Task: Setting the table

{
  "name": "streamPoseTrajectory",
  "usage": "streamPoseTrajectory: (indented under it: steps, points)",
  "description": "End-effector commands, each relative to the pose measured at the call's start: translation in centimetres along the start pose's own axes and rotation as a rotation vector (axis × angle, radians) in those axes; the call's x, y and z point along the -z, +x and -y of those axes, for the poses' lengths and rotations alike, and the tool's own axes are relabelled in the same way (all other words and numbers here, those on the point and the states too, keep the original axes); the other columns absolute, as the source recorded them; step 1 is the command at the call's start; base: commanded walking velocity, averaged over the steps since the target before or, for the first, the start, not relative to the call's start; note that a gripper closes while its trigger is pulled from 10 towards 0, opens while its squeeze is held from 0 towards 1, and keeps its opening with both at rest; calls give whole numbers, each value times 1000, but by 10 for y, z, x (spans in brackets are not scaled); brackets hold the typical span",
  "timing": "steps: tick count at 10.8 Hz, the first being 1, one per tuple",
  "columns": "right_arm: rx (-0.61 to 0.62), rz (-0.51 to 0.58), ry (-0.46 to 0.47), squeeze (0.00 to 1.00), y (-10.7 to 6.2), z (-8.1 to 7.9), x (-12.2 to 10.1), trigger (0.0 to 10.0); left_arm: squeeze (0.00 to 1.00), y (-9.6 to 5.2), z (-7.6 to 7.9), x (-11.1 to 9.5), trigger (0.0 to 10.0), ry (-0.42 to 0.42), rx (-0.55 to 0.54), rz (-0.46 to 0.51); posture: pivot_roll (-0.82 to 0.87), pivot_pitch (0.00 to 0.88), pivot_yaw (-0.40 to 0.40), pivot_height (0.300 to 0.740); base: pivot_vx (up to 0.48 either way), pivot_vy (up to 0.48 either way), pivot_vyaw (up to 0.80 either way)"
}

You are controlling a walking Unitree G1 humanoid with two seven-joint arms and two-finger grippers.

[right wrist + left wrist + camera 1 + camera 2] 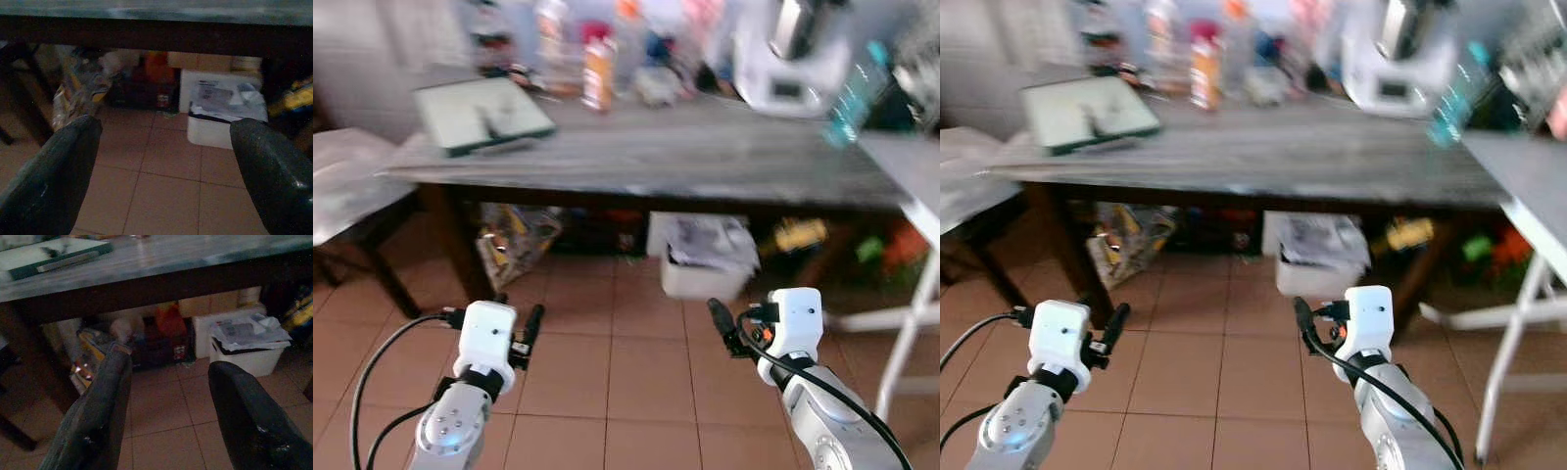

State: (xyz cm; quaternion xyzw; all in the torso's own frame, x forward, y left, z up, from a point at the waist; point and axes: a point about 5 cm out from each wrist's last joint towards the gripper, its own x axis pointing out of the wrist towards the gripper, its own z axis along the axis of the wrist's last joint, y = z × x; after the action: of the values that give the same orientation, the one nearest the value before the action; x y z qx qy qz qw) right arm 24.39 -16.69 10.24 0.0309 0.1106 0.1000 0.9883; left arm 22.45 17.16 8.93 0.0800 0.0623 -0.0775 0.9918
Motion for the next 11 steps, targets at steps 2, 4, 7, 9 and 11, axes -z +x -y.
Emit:
streamPoseTrajectory:
  steps: [2, 4, 7, 9, 11]
  points:
    - [21, -9, 1, 0, -3, 6, 1, 10000, 0, 1, 7, 0, 10000, 16, 18, -3, 63, 45, -8, 740, 0, 0, -766]
    - [20, 1, 14, 0, -3, 5, -1, 10000, 0, 1, 7, 1, 10000, 3, 10, -12, 61, 48, -9, 740, 0, 0, -744]
    - [21, -33, 30, 0, -5, 8, 4, 10000, 0, 2, 4, 2, 10000, 22, -17, -9, 64, 45, -12, 740, 0, 0, 0]
    - [-25, -42, 5, 0, -5, 2, 4, 10000, 0, 1, 0, 2, 10000, 31, -45, -9, 64, 42, -12, 740, 0, 0, 0]
    - [25, -12, -24, 0, -3, 3, 0, 10000, 0, 1, 1, 1, 10000, 7, -36, -7, 61, 43, -6, 740, 0, -124, 0]
